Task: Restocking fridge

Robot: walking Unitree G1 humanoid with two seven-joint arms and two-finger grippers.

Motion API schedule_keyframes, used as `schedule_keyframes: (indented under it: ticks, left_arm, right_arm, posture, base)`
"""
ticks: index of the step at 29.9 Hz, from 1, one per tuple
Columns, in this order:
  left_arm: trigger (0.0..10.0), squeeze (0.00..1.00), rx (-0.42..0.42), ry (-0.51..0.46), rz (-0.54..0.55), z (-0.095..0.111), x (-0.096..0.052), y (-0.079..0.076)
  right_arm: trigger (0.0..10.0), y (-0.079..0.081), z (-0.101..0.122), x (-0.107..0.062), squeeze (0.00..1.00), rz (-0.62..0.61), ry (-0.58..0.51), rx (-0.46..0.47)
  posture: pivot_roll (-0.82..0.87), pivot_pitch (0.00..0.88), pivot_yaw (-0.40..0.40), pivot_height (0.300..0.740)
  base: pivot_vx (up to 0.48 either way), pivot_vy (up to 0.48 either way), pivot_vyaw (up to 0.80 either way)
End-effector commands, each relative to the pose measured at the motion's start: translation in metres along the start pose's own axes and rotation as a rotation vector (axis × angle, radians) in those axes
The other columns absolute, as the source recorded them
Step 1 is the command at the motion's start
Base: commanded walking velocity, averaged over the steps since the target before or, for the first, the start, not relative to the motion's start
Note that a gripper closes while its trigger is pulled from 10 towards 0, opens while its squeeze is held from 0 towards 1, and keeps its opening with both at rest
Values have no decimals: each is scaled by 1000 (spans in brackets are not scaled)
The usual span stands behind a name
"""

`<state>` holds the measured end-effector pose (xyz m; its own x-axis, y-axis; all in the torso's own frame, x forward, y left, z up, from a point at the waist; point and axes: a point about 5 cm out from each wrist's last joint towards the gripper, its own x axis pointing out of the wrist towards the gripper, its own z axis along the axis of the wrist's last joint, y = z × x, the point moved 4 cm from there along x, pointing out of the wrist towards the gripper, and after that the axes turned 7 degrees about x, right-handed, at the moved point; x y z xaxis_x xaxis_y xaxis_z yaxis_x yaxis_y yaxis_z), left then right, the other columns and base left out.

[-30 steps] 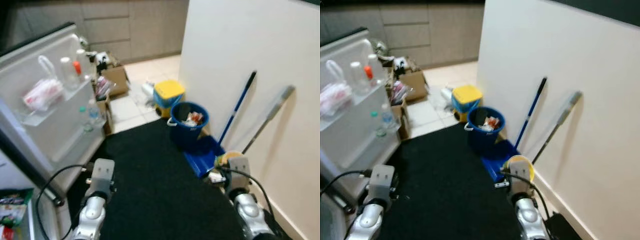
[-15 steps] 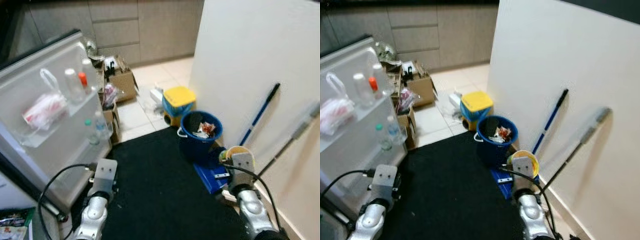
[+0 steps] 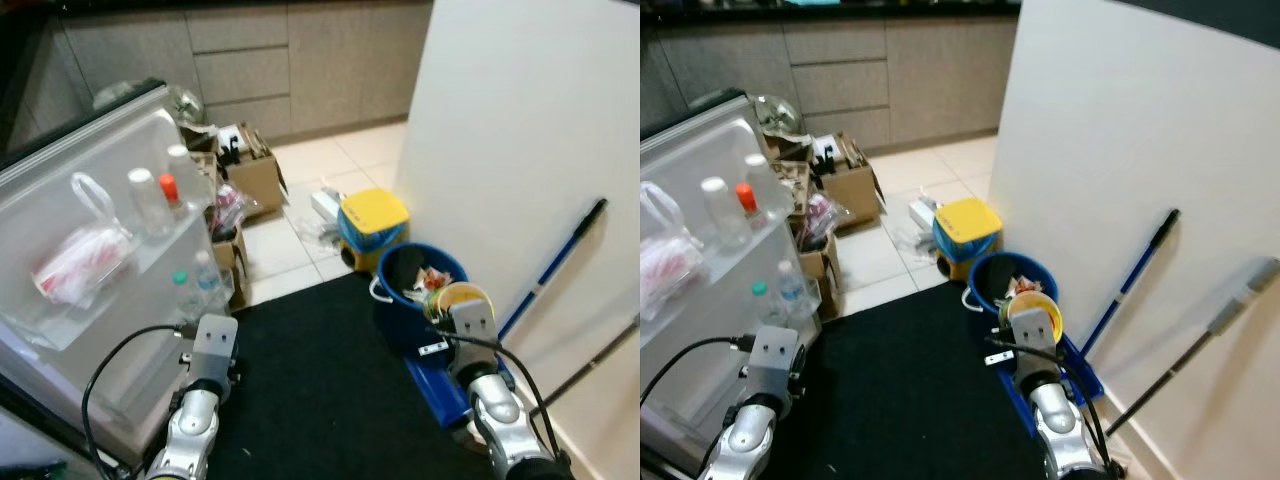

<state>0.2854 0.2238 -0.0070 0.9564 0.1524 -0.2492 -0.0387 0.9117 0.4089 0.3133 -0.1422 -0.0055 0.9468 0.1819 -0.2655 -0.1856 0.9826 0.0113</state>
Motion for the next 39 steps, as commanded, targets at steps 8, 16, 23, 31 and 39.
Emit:
schedule_keyframes:
  ticks: [8, 16, 23, 31, 39]
  left_arm:
    - [10000, 0, -12, 37, -21, -8, -4, -8]
    - [10000, 0, -8, 45, -24, -12, -6, -8]
    - [10000, 0, -4, 49, -22, -14, -7, -7]
    - [10000, 0, -3, 48, -23, -13, -7, -7]
    - [10000, 0, 0, 50, -23, -13, -6, -7]
  right_arm:
    - [10000, -6, 1, -3, 0, 9, -7, -4]
    - [10000, 0, -1, -3, 0, 46, 1, -14]
    - [10000, 6, -3, -4, 0, 80, 12, -25]
    - [10000, 4, -2, -4, 0, 75, 6, -16]
    - [10000, -25, -11, -4, 0, -88, 84, -65]
  posture:
    - [-5, 0, -60, 740]
    - [-5, 0, -61, 740]
    - [-5, 0, -62, 740]
    - [-5, 0, -62, 740]
    - [-6, 0, -61, 740]
  base:
    - [74, 0, 0]
    - [0, 0, 0]
    - [0, 0, 0]
    - [0, 0, 211]
    - [0, 0, 741]
